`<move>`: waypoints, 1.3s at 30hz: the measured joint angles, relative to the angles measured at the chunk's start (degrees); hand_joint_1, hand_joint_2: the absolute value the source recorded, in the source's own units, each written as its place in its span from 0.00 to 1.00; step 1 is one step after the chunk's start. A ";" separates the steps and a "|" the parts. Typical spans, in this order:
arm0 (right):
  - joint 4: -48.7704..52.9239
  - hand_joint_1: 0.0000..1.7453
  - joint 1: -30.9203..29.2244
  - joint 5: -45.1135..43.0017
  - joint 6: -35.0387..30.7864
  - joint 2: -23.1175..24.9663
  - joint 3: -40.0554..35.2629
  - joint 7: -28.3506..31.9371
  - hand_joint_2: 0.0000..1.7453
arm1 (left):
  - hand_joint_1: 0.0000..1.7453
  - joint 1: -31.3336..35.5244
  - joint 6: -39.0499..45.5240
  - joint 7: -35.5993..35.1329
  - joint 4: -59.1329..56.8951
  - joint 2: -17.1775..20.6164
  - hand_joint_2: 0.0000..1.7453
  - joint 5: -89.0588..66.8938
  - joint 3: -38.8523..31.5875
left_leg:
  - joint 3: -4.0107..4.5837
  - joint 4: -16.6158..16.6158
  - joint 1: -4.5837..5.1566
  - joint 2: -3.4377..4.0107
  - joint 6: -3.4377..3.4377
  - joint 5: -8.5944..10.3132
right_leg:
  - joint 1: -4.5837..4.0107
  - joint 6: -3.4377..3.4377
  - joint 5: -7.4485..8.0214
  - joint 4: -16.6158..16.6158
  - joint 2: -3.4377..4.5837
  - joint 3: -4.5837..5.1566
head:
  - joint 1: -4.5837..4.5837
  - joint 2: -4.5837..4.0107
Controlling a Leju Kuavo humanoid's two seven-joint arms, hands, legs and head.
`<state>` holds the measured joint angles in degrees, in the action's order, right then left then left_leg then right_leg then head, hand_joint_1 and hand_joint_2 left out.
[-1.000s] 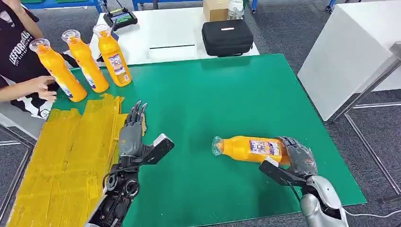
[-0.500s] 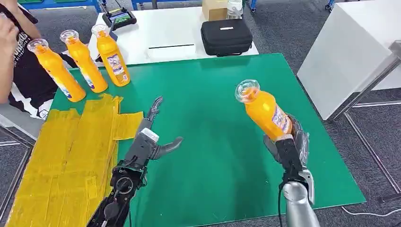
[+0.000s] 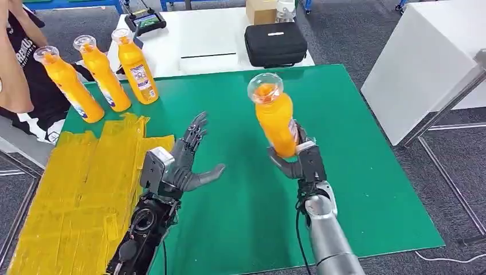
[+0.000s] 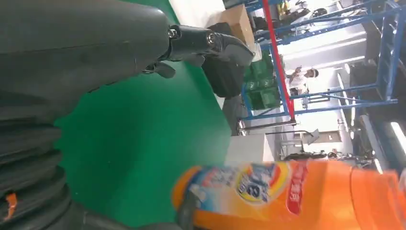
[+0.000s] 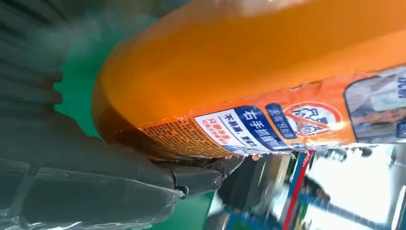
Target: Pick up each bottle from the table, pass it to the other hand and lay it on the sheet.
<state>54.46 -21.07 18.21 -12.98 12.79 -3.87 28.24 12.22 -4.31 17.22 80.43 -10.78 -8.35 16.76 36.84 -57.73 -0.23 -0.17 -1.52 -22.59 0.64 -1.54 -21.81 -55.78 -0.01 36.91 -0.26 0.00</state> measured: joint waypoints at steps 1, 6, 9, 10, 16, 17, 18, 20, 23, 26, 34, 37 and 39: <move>-0.50 1.00 -0.24 0.13 0.26 0.37 -0.85 0.02 1.00 | 0.00 0.15 0.00 -0.04 0.00 0.00 1.00 0.07 0.11 | 0.00 0.00 0.00 0.00 0.00 0.00 | 0.00 0.00 0.00 0.00 0.00 0.00 | 0.00 0.00; -2.47 1.00 -1.43 0.31 0.30 1.46 -3.29 0.02 1.00 | 0.00 0.42 -0.02 -0.11 0.00 0.00 1.00 0.13 0.26 | 0.01 0.00 0.00 -0.01 0.00 0.01 | 0.00 0.00 0.00 0.00 -0.03 0.00 | 0.00 0.00; -3.06 1.00 -1.56 0.46 0.74 1.64 -3.82 0.11 1.00 | 0.00 0.47 -0.02 -0.15 0.00 0.00 1.00 0.20 0.28 | 0.02 0.00 0.00 -0.01 0.00 0.00 | 0.01 0.00 0.00 0.00 -0.03 0.00 | 0.00 0.00; -3.28 1.00 -1.61 0.70 1.29 1.66 -4.37 0.24 1.00 | 0.00 0.48 -0.02 -0.20 0.00 0.00 1.00 0.42 0.28 | 0.02 0.00 0.01 -0.01 0.00 0.00 | 0.01 0.00 0.00 0.00 -0.03 0.00 | 0.02 0.00; -4.59 1.00 -1.55 4.06 2.34 3.25 -10.39 1.05 1.00 | 0.00 1.09 0.24 -0.24 -0.22 0.00 1.00 1.16 0.74 | 0.02 0.00 -0.01 -0.01 0.00 0.00 | -0.01 0.00 0.00 0.00 -0.01 0.07 | 0.00 0.00; -4.78 1.00 -1.48 4.20 2.34 3.51 -11.31 1.07 1.00 | 0.00 1.12 0.35 -0.24 -0.24 0.00 1.00 1.22 0.74 | 0.02 0.00 -0.03 0.00 0.01 0.00 | -0.02 0.01 -0.01 0.00 -0.01 0.07 | 0.00 0.00; -4.98 1.00 -1.41 4.32 2.42 3.71 -12.28 1.09 1.00 | 0.00 1.13 0.52 -0.24 -0.24 0.02 1.00 1.25 0.76 | 0.03 0.00 -0.03 -0.01 0.01 0.00 | -0.03 0.01 -0.01 0.00 -0.02 0.07 | 0.00 0.00; -5.29 1.00 -1.26 5.07 3.65 3.87 -14.29 1.20 1.00 | 0.00 1.15 0.96 -0.15 -0.39 0.07 1.00 1.55 0.79 | 0.04 0.00 -0.03 -0.01 0.01 0.00 | -0.03 0.01 -0.01 0.00 -0.01 0.07 | 0.00 0.00; -5.51 1.00 -0.74 5.62 5.02 4.15 -18.50 1.20 1.00 | 0.00 1.13 1.36 0.26 -0.83 0.11 1.00 1.86 0.90 | 0.04 0.00 -0.03 0.00 0.02 -0.01 | -0.02 0.01 -0.01 0.00 0.00 0.09 | 0.00 0.00; -5.55 1.00 -0.67 5.07 7.28 3.87 -20.98 1.36 1.00 | 0.00 0.90 1.51 1.01 -1.18 0.22 1.00 2.05 0.90 | 0.06 0.00 -0.02 -0.03 0.01 0.00 | 0.00 0.01 -0.02 0.01 -0.04 0.08 | 0.02 0.00; -5.07 1.00 -0.27 1.42 12.74 1.22 -23.67 3.52 1.00 | 1.00 0.38 1.53 2.10 -2.03 0.26 1.00 2.97 1.01 | 0.06 -0.01 0.03 -0.03 0.00 0.00 | 0.04 0.00 -0.01 0.01 -0.03 0.08 | 0.02 0.00; -4.28 1.00 -0.07 0.24 13.20 0.57 -24.32 3.37 1.00 | 1.00 0.33 1.81 2.69 -2.21 0.26 1.00 4.00 1.05 | 0.07 -0.01 0.01 -0.03 0.01 -0.01 | 0.02 0.00 -0.01 0.01 -0.03 0.09 | 0.02 0.00; -3.95 1.00 0.06 -0.15 13.42 0.33 -24.41 3.04 1.00 | 1.00 0.20 2.23 2.93 -2.21 0.26 1.00 4.66 1.11 | 0.06 0.00 0.01 -0.02 0.01 -0.01 | 0.01 0.00 -0.01 0.01 -0.02 0.10 | 0.00 0.00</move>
<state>50.51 -21.01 18.05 0.44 13.11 -28.28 31.28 12.42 -2.08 20.15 78.23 -10.51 -3.69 17.88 36.90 -57.74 -0.22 -0.19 -1.51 -22.60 0.65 -1.54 -21.82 -55.77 -0.03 37.00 -0.26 0.00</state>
